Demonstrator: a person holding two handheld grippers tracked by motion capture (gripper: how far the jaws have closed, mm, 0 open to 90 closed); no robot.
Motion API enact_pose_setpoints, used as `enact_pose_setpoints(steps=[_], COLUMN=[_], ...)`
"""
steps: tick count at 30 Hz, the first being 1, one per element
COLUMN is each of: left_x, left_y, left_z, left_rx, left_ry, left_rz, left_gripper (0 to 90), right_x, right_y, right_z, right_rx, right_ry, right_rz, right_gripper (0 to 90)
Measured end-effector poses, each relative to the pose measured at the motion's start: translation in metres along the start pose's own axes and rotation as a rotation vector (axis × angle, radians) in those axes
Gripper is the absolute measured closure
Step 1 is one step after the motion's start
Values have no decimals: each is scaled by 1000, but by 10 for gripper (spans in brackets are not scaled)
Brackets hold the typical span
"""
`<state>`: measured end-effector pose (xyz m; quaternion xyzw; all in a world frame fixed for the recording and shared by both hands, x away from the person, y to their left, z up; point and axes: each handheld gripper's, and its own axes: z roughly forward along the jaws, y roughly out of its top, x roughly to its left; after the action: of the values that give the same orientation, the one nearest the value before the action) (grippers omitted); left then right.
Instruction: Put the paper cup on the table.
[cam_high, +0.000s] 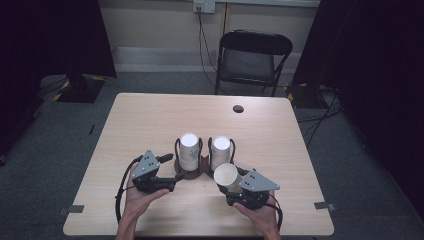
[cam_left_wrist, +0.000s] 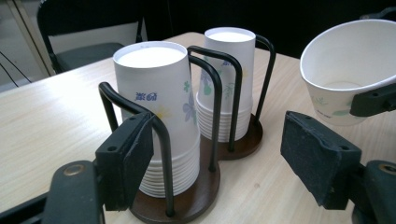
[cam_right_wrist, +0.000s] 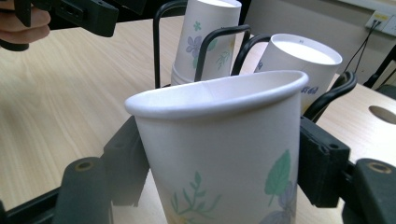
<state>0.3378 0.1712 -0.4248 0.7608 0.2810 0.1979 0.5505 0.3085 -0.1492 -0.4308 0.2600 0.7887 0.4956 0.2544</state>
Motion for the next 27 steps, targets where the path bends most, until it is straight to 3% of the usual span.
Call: enact_pose_setpoints(steps=[4,9,13,18,20,22,23,25,27], left_x=[2,5,9,9,10,7,7,4,4], left_y=[-7,-14,-20,-26,-30,-33,-33,-38,-40], left_z=[-3,-6,-6,-5,-5,-7,-7,-10,-10], left_rx=[-20,-36,-26,-12,-18,-9,-9,-22,-21], left_ry=[9,32,66,95,106,163,163,230,237], left_rz=[-22,-32,-39,-39,-51,-49,-49,-45,-51], left_gripper=[209,169,166,155,155,155,155,154,154], right_x=[-2,-7,-21,-31,-40,-51,-55,-63,-67], right_y=[-3,-8,-12,-13,-14,-15,-15,-16,-17], right_z=[-2,-6,-12,-16,-19,-21,-22,-22,-22], right_rx=[-1,-7,-19,-28,-53,-73,-77,-80,-80], right_ry=[6,-25,-60,-92,-111,-137,-146,-172,-186], right_rz=[30,57,104,119,154,185,195,211,222], right_gripper=[293,295,296,294,295,295,295,295,295])
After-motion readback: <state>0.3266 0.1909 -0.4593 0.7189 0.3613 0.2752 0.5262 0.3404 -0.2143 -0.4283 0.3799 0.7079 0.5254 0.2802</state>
